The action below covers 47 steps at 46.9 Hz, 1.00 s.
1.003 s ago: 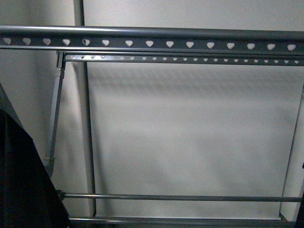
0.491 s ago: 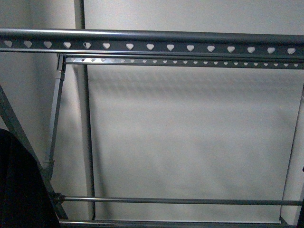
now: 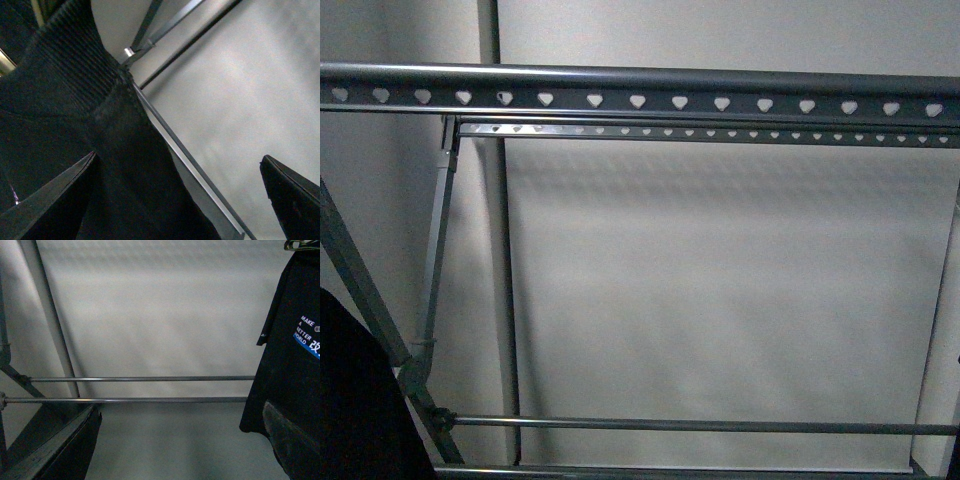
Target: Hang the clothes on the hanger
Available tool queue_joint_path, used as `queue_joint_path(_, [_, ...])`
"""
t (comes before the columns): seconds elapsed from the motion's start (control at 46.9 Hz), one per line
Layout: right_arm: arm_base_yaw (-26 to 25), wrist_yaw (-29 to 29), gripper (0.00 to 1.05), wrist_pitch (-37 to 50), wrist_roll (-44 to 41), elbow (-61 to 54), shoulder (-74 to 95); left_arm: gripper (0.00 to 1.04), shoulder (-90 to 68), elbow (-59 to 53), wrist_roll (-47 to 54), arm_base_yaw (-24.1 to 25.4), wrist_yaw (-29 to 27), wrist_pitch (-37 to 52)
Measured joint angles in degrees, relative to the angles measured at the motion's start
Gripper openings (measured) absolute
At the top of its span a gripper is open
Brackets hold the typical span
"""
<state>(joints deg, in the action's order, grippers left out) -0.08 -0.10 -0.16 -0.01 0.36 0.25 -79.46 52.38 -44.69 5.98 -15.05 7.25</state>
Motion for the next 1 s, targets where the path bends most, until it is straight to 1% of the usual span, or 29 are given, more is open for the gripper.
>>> queue_joint_path(0.192, [0.0, 0.0, 0.97, 0.0, 0.0, 0.0, 0.0, 0.98, -7.9, 8.4, -0.8, -0.3, -3.6, -0.4])
queue_joint_path(0.32, [0.0, 0.0, 0.97, 0.0, 0.0, 0.0, 0.0, 0.98, -12.8, 14.3, -1.2, -0.5, -5.2, -4.0])
queue_joint_path(0.363, [0.0, 0.0, 0.97, 0.0, 0.0, 0.0, 0.0, 0.94, -13.8, 15.2, -1.3, -0.5, -5.6, -5.4])
queue_joint_path(0.405, [0.0, 0.0, 0.97, 0.0, 0.0, 0.0, 0.0, 0.87, -14.5, 15.6, -1.6, -0.2, -5.4, -6.8])
queue_joint_path(0.469, [0.0, 0.0, 0.97, 0.0, 0.0, 0.0, 0.0, 0.79, -14.8, 15.4, -1.6, 0.1, -5.3, -7.8])
queue_joint_path(0.512, [0.0, 0.0, 0.97, 0.0, 0.0, 0.0, 0.0, 0.69, -14.7, 14.6, -1.8, 0.7, -4.2, -8.0])
queue_joint_path(0.597, [0.0, 0.0, 0.97, 0.0, 0.0, 0.0, 0.0, 0.56, -13.9, 13.0, -1.7, 1.5, -2.8, -8.9])
queue_joint_path(0.619, [0.0, 0.0, 0.97, 0.0, 0.0, 0.0, 0.0, 0.52, -13.4, 12.2, -1.6, 1.8, -2.2, -8.9])
queue_joint_path(0.768, [0.0, 0.0, 0.97, 0.0, 0.0, 0.0, 0.0, 0.33, -10.4, 7.5, -0.2, 3.1, 2.4, -9.2])
queue_joint_path(0.853, [0.0, 0.0, 0.97, 0.0, 0.0, 0.0, 0.0, 0.19, -6.6, 3.2, 2.1, 4.1, 7.2, -10.8])
queue_joint_path(0.896, [0.0, 0.0, 0.97, 0.0, 0.0, 0.0, 0.0, 0.15, -4.7, 1.4, 3.1, 4.3, 8.9, -11.1])
queue_joint_path(0.96, [0.0, 0.0, 0.97, 0.0, 0.0, 0.0, 0.0, 0.04, 1.4, -4.0, 5.9, 4.9, 15.4, -12.1])
queue_joint_path(1.003, [0.0, 0.0, 0.97, 0.0, 0.0, 0.0, 0.0, 0.04, 6.4, -7.4, 8.9, 4.5, 20.2, -13.7])
